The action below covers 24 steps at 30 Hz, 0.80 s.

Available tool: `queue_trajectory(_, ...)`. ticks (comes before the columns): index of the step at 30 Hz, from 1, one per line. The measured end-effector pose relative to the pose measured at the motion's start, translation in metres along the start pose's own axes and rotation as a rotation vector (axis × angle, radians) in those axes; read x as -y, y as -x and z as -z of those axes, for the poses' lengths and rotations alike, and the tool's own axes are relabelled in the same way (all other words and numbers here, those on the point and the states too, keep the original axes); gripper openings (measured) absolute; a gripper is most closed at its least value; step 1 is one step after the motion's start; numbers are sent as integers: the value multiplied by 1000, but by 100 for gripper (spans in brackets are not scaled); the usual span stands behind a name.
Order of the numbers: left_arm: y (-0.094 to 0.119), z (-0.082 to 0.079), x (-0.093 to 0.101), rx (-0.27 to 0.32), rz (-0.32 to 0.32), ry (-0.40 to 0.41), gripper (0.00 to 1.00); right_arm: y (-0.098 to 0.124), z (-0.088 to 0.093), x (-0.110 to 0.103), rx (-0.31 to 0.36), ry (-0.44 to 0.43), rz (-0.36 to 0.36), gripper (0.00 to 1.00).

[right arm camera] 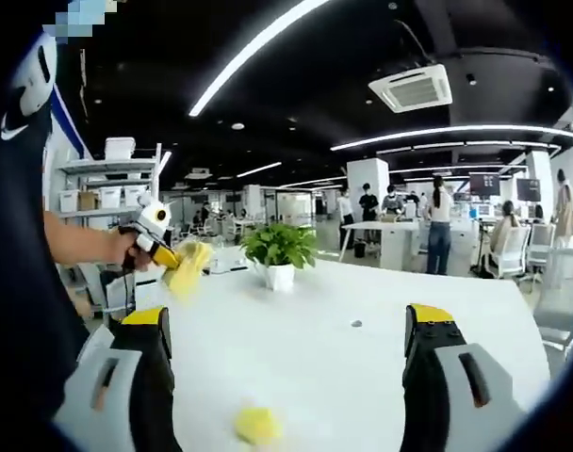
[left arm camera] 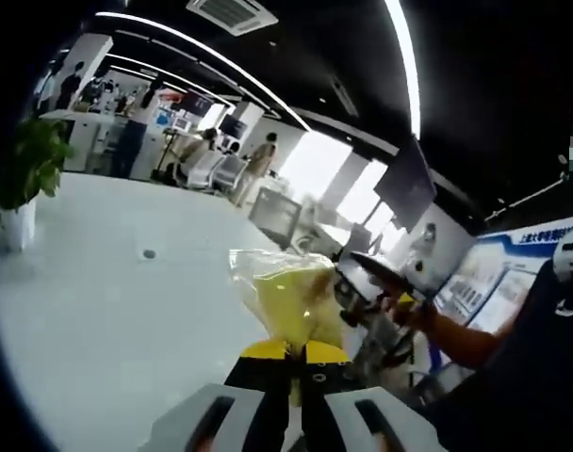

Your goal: Compare the silicone blocks by pressing each to a similar depth, holding the contact briefly, and releasing to observe deformation and rebound differences across the visible hardness samples.

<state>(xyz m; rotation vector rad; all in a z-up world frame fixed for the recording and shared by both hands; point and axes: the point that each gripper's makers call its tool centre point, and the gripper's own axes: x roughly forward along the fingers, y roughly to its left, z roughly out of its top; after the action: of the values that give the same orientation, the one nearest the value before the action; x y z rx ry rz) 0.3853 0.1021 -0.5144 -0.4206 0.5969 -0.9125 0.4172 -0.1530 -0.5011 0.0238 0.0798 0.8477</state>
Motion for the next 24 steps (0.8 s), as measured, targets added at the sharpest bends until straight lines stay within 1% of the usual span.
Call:
queue_trajectory(1,-1,3,-6,-14,1,20,0,11,4,9,13,20,49,96)
queue_trajectory(2,-2,6,-9,-25,2,30,0,17,5,13,25,48,72,96)
queue_trajectory(3,-3,8,-16,-29,-2,33,0,25,11,14,21,48,83,96)
queue_trajectory(4,-3,10,-18,-35,-3,43,0,27,13,14,18,42,85,96)
queue_trajectory(5,-5,16,-27,-52,-4,72,0,37,24,19,-5,8,113,96)
queue_trajectory(7,-8,21,-35,-60,-7,88,0,46,31,24,-7,12,129,96)
queue_trajectory(8,-9,25,-39,-65,-3,106,0,52,38,28,-17,12,155,96)
queue_trajectory(9,-11,29,-46,-67,-13,113,0,56,43,30,-27,13,170,96)
queue_trajectory(10,-13,32,-49,-75,-17,123,0,60,50,31,-40,9,177,96)
queue_trajectory(12,-17,39,-57,-83,-16,140,0,67,58,34,-48,-9,192,96)
queue_trajectory(15,-22,47,-62,-95,-7,154,0,74,64,38,-50,-9,217,96)
queue_trajectory(18,-27,61,-72,-134,-5,187,0,82,73,42,-62,-3,230,96)
queue_trajectory(20,-32,73,-79,-158,-8,208,0,88,83,42,-89,1,237,96)
queue_trajectory(21,-34,81,-85,-173,-17,217,0,91,86,41,-91,-9,236,96)
queue_trajectory(24,-39,97,-94,-190,-30,223,0,101,103,41,-117,-22,249,96)
